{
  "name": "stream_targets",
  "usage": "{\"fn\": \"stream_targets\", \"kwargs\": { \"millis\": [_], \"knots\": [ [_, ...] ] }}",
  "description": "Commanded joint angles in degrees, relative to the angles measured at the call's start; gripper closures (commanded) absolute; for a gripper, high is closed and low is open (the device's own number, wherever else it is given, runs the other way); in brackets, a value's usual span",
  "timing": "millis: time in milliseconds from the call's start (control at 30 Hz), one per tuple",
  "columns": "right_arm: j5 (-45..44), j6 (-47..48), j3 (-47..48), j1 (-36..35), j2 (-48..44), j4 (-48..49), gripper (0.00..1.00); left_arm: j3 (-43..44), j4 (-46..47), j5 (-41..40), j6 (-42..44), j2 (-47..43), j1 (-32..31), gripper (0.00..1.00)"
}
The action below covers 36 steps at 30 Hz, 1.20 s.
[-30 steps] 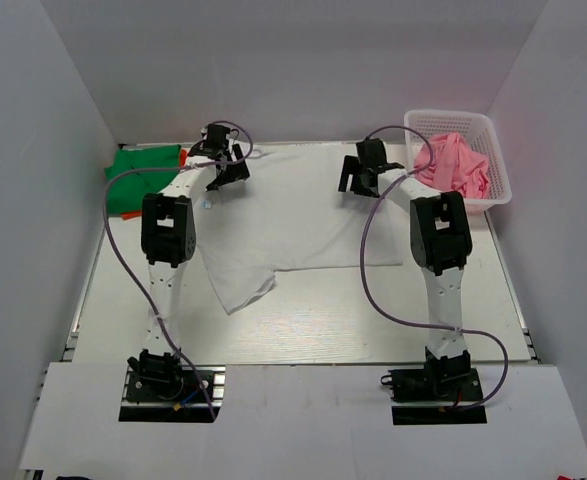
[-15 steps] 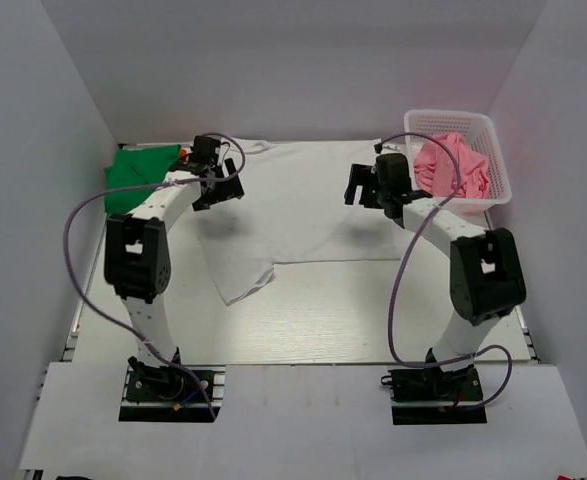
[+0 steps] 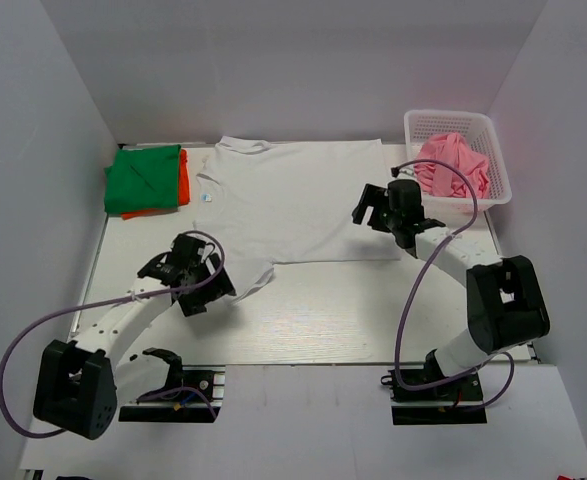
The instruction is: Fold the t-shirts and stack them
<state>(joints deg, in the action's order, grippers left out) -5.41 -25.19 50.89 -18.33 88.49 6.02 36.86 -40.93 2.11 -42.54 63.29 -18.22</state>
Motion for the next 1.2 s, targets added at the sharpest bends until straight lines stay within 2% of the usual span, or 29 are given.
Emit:
{"fn": "stream_targets", "kwargs": {
  "millis": [0, 167, 233, 367, 400, 467, 500, 567, 600, 633, 900, 1000, 1167],
  "knots": [
    [-2.76, -2.05, 1.05, 0.57, -2.62, 2.16, 0.1, -3.89, 2.68, 5.52, -2.81, -0.88, -0.5, 0.06],
    [-1.54, -3.02, -1.41, 1.1, -4.81, 3.91, 0.1, -5.31, 9.36, 7.3, -2.81, 8.93, -1.65, 0.17],
    [-1.27, -2.85, -2.73, 1.19, -5.87, 4.08, 0.1, -4.69, 11.04, 5.63, -2.2, 11.41, -1.65, 0.2],
    [-2.85, -2.93, -3.61, 1.36, -7.97, 1.98, 0.1, -1.8, 9.47, -1.39, -2.19, 17.3, -1.65, 0.34],
    [-3.64, -3.02, -4.04, 1.54, -8.85, 1.8, 0.1, -0.92, 8.85, -2.1, -2.19, 18.18, -1.65, 0.45],
    [-4.34, -3.2, -5.28, 1.63, -9.73, 1.45, 0.1, -0.31, 7.71, -3.16, -2.19, 19.59, -1.65, 0.53],
    [-5.13, -3.29, -5.54, 1.71, -10.26, 1.28, 0.1, -0.3, 7.7, -3.16, -2.19, 20.29, -1.65, 0.64],
    [-5.4, -4.6, -7.29, 1.72, -11.14, -0.82, 0.1, 0.75, 7.1, -3.16, -2.19, 20.82, -1.65, 0.79],
    [-5.75, -4.78, -7.91, 1.89, -12.45, -1.27, 0.1, 0.76, 7.09, -3.16, -2.19, 20.82, -1.65, 0.92],
    [-6.1, -5.13, -9.31, 1.98, -12.98, -1.62, 0.1, 1.28, 7.09, -4.03, -2.71, 20.82, -1.65, 0.98],
    [-8.39, -5.05, -14.59, 2.42, -17.74, -11.72, 0.1, 5.06, 2.17, -10.1, -1.66, 17.84, -1.03, 1.0],
    [-9.7, -6.01, -15.65, 2.42, -17.56, -12.0, 0.1, 4.37, 2.17, -10.63, -1.66, 13.63, -1.03, 1.0],
    [-11.73, -7.5, -16.27, 2.33, -13.7, -7.87, 0.11, 2.95, 7.35, -9.06, 0.44, 7.65, -1.03, 1.0]
  ]
}}
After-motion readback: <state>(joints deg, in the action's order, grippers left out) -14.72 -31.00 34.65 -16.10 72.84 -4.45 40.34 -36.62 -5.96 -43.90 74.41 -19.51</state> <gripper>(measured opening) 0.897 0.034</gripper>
